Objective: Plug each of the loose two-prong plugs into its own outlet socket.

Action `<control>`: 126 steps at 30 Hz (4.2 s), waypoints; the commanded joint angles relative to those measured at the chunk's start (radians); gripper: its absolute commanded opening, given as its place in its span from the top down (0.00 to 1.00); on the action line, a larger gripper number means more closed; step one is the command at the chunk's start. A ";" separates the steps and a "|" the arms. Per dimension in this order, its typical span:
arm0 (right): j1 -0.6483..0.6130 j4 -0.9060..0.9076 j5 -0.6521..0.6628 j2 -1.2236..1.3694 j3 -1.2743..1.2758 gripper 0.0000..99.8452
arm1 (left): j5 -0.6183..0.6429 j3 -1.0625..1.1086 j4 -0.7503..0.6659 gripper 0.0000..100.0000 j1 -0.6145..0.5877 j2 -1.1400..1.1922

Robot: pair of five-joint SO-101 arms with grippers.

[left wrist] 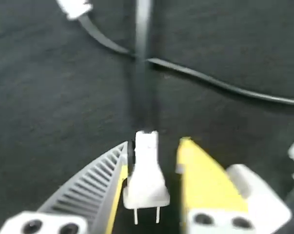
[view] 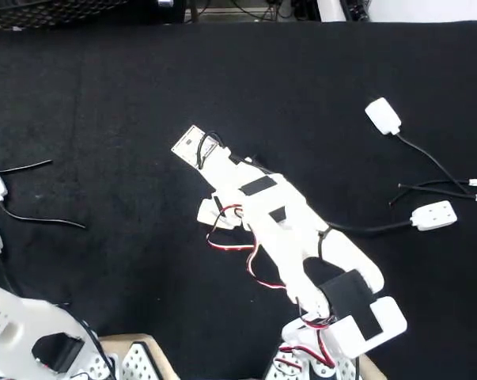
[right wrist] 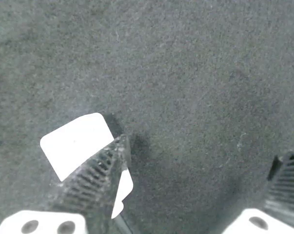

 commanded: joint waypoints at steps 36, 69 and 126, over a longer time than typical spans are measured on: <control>-0.021 0.012 0.002 0.007 -0.007 0.55 | -0.083 0.019 0.103 0.69 0.030 -0.069; -0.021 0.012 0.002 0.007 -0.007 0.55 | -0.077 -0.085 0.238 0.97 0.019 -0.069; -0.476 0.249 0.000 -1.639 0.555 0.99 | 0.451 0.143 0.555 0.97 1.020 -0.848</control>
